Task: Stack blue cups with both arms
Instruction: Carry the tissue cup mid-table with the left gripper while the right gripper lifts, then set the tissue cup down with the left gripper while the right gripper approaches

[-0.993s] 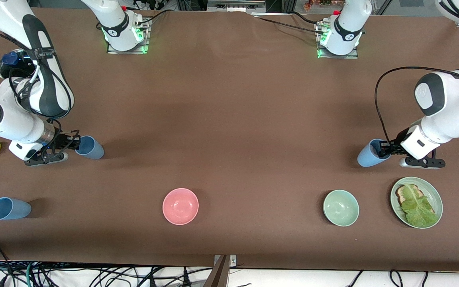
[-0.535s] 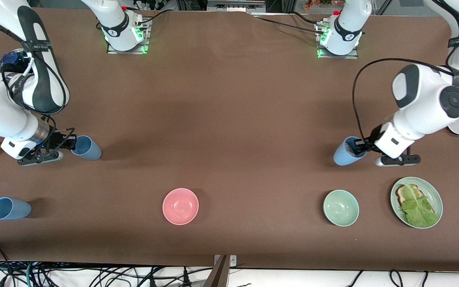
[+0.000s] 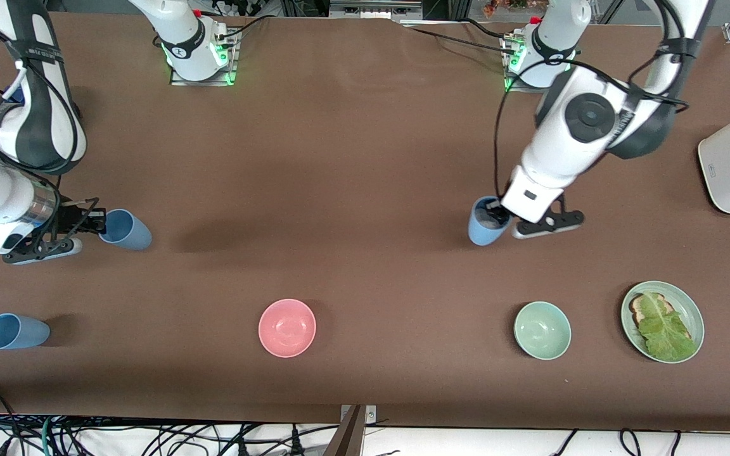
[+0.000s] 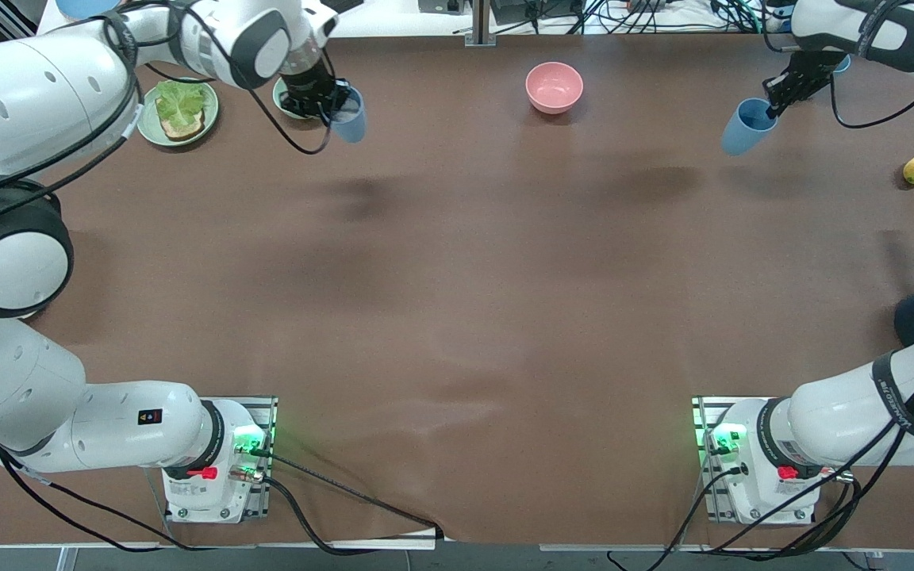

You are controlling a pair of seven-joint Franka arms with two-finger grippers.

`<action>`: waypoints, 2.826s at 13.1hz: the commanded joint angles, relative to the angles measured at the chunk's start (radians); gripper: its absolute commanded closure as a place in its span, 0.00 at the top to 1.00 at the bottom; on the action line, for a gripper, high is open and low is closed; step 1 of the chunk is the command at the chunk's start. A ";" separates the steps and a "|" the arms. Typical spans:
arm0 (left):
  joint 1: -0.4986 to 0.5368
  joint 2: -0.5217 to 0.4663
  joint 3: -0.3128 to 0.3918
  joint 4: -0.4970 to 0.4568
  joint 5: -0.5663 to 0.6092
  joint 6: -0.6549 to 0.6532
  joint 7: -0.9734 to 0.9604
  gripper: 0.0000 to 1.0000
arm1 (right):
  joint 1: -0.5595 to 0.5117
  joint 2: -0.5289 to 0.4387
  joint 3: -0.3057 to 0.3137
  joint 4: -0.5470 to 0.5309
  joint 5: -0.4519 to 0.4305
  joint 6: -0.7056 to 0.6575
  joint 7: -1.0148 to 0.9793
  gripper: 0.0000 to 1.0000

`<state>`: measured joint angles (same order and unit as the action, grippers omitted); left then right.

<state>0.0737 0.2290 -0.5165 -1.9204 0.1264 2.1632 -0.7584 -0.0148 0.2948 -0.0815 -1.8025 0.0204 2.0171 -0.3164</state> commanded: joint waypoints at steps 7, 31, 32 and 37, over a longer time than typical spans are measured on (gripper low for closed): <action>-0.345 0.177 0.012 0.127 0.180 -0.011 -0.609 0.00 | -0.007 -0.014 0.009 0.268 0.009 -0.354 0.013 0.00; -0.499 0.481 0.108 0.251 0.226 0.237 -0.711 0.00 | -0.007 -0.003 0.350 0.515 0.009 -0.543 0.493 0.01; -0.500 0.483 0.108 0.250 0.226 0.237 -0.708 0.00 | -0.007 -0.003 0.350 0.515 0.009 -0.541 0.493 0.01; -0.497 0.478 0.108 0.253 0.225 0.236 -0.716 0.40 | -0.007 -0.005 0.350 0.515 0.007 -0.540 0.491 0.01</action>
<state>-0.4226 0.6810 -0.4055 -1.6982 0.3317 2.3975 -1.4699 -0.0142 0.2797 0.2597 -1.3193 0.0214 1.4863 0.1618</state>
